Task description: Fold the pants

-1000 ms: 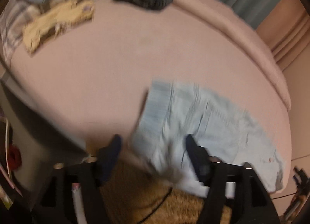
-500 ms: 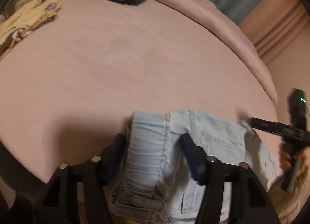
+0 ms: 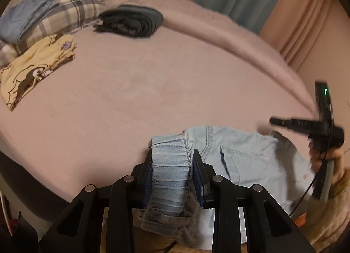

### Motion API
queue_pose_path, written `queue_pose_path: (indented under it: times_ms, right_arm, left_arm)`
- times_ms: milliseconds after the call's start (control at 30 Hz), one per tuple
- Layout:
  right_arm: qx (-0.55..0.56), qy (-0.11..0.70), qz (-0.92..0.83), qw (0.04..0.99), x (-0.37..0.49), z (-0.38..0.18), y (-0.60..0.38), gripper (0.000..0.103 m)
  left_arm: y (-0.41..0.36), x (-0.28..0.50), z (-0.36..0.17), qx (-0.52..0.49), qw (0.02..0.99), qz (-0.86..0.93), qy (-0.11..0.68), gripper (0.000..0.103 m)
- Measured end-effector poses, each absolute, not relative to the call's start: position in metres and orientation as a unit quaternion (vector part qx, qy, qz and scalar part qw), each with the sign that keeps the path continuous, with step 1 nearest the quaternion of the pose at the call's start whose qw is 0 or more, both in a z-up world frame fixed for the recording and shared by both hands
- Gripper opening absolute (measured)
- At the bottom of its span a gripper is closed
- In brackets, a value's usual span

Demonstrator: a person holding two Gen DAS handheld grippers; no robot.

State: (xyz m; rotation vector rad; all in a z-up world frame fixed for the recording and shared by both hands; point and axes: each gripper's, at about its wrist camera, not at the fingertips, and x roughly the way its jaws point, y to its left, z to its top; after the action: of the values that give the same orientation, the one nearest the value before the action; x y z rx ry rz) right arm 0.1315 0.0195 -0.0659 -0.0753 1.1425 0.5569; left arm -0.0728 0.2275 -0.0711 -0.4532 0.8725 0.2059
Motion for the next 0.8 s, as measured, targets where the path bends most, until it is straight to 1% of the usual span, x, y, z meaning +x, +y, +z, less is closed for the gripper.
queue_pose_path:
  times_ms: [67, 133, 167, 267, 400, 433, 533, 633, 667, 700, 733, 800]
  right_arm:
    - [-0.054, 0.554, 0.252, 0.792, 0.134, -0.081, 0.03, 0.0]
    - [-0.063, 0.564, 0.243, 0.787, 0.133, -0.094, 0.035, 0.001]
    - [-0.064, 0.564, 0.24, 0.788, 0.132, -0.095, 0.035, 0.004]
    - [-0.047, 0.561, 0.247, 0.789, 0.13, -0.082, 0.024, 0.005]
    - [-0.052, 0.527, 0.265, 0.806, 0.119, -0.048, 0.004, 0.008]
    - [-0.05, 0.526, 0.268, 0.805, 0.114, -0.043, -0.001, 0.011]
    - [-0.042, 0.55, 0.282, 0.785, 0.108, -0.051, -0.003, 0.033]
    - [-0.071, 0.572, 0.266, 0.773, 0.106, -0.084, 0.016, 0.03]
    - [-0.081, 0.578, 0.255, 0.771, 0.106, -0.095, 0.017, 0.03]
    - [-0.088, 0.579, 0.249, 0.771, 0.106, -0.104, 0.02, 0.031]
    - [-0.098, 0.568, 0.243, 0.78, 0.103, -0.109, 0.024, 0.031]
    - [-0.11, 0.558, 0.237, 0.788, 0.1, -0.108, 0.028, 0.031]
  left_arm:
    - [0.231, -0.065, -0.097, -0.218, 0.86, 0.102, 0.45, 0.033]
    - [0.232, -0.064, -0.103, -0.226, 0.86, 0.105, 0.445, 0.039]
    - [0.235, -0.065, -0.103, -0.233, 0.859, 0.107, 0.443, 0.04]
    - [0.241, -0.067, -0.099, -0.259, 0.851, 0.108, 0.445, 0.043]
    - [0.243, -0.078, -0.081, -0.273, 0.849, 0.119, 0.437, 0.043]
    - [0.243, -0.082, -0.072, -0.271, 0.854, 0.125, 0.426, 0.043]
    - [0.242, -0.092, -0.053, -0.262, 0.867, 0.143, 0.4, 0.043]
    - [0.234, -0.094, -0.049, -0.271, 0.874, 0.109, 0.388, 0.043]
    - [0.227, -0.091, -0.052, -0.265, 0.875, 0.098, 0.393, 0.043]
    - [0.221, -0.088, -0.057, -0.258, 0.874, 0.09, 0.401, 0.038]
    - [0.213, -0.084, -0.067, -0.246, 0.868, 0.085, 0.423, 0.031]
    - [0.207, -0.078, -0.085, -0.244, 0.854, 0.084, 0.451, 0.029]
